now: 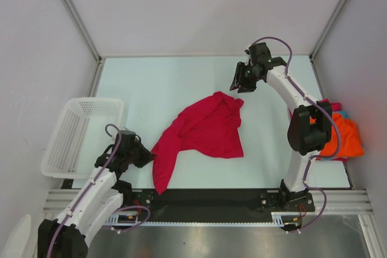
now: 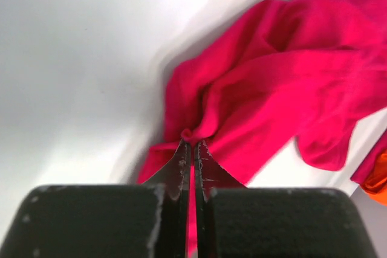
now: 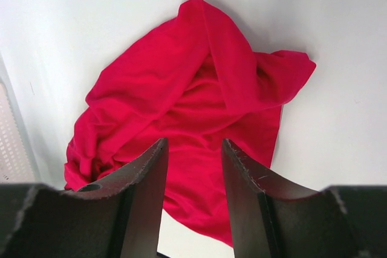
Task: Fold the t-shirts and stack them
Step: Flatten out the tshirt
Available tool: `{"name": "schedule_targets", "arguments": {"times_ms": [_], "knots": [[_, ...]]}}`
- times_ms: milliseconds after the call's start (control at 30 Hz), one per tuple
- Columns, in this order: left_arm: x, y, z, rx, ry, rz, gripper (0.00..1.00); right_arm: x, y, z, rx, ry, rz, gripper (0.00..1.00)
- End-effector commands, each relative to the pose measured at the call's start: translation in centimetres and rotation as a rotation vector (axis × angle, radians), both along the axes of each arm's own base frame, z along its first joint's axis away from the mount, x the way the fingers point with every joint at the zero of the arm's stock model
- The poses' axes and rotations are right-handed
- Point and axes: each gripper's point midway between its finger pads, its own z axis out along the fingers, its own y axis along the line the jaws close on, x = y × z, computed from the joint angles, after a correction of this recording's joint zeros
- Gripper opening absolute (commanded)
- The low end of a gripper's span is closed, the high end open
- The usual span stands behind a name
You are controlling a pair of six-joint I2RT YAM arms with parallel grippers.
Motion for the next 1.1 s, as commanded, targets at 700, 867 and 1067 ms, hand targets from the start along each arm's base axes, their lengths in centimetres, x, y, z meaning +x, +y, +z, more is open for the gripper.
{"name": "schedule_targets", "arguments": {"times_ms": [700, 867, 1067], "knots": [[7.7, 0.1, 17.8, 0.127, -0.315, -0.086, 0.0, 0.6, 0.6, -1.1, 0.046, -0.007, -0.002, 0.47], [7.5, 0.6, 18.8, 0.152, -0.327, -0.083, 0.0, 1.3, -0.1, -4.1, 0.025, 0.047, -0.023, 0.48], [7.2, 1.0, 18.6, 0.146, -0.325, -0.078, 0.0, 0.7, 0.0, -7.1, -0.023, 0.11, -0.019, 0.48]]}}
